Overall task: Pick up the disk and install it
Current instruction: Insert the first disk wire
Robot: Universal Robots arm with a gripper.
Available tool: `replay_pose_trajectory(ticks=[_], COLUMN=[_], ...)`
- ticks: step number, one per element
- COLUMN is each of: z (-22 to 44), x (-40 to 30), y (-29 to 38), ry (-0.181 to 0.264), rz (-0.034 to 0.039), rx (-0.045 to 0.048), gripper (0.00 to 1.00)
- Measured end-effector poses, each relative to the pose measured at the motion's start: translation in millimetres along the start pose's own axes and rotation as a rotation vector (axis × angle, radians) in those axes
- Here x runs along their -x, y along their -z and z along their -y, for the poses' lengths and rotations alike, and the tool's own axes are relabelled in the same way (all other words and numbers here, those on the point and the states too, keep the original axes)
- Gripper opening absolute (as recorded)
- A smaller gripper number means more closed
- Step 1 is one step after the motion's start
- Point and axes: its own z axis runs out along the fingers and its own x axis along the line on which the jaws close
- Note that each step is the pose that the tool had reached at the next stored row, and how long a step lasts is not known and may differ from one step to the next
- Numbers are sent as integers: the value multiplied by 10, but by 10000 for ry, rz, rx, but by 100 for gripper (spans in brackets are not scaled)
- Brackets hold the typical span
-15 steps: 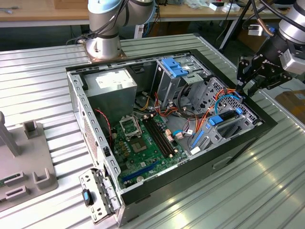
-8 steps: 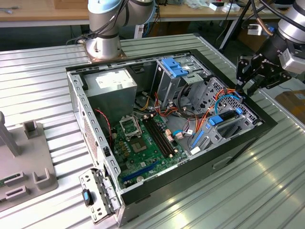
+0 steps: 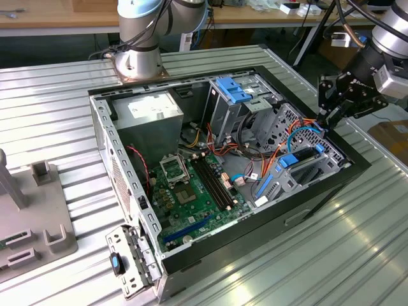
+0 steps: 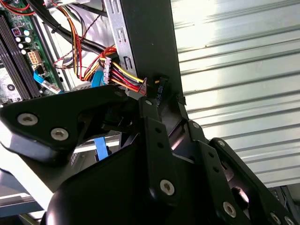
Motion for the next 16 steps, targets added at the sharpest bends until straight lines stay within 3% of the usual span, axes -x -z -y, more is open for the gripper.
replay_pose_trajectory(ticks=[3,4,7,8,12,16], z=[0,0,0,0,0,6], x=[0,0,0,0,0,0], y=[0,0,1,1,0,68], ry=[0,0,1,1,1,3], rz=[0,0,-2,-1,-1,-7], rx=[0,0,2,1,0,-7], gripper=[31,24,24,17,17,17])
